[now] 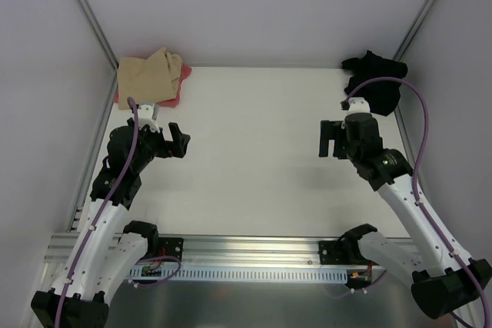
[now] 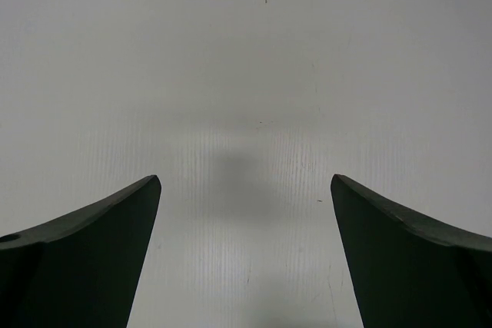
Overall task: Fold and stack the t-shirts
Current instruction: Grab crumpled tshirt from the corner of the board with the right arm, then move the tshirt to the center of the board
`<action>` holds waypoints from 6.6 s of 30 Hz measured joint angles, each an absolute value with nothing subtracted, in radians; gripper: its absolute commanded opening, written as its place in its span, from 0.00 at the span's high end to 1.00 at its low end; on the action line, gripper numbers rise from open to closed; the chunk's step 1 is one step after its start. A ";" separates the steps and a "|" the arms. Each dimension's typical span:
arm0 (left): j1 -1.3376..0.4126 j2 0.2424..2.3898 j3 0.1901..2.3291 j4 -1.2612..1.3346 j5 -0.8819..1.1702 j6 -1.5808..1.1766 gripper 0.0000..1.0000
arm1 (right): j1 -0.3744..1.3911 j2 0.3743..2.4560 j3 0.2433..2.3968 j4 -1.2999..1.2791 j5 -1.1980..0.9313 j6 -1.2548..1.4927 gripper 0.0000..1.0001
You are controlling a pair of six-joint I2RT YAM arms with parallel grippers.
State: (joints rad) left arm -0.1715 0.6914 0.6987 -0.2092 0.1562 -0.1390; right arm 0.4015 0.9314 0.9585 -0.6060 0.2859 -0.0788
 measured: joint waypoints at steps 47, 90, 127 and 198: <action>-0.178 0.646 0.701 -0.225 0.159 -0.139 0.01 | -0.068 2.132 2.173 -0.843 0.193 -0.059 0.01; -0.178 0.661 0.733 -0.253 0.183 -0.139 0.01 | -0.182 2.382 2.093 -0.464 0.089 0.068 0.99; -0.178 0.687 0.733 -0.254 0.173 -0.139 0.01 | 0.310 1.618 2.267 -0.720 -0.883 0.283 1.00; -0.178 0.735 0.740 -0.276 0.173 -0.121 0.01 | 0.104 1.226 1.556 -0.347 0.159 -0.039 1.00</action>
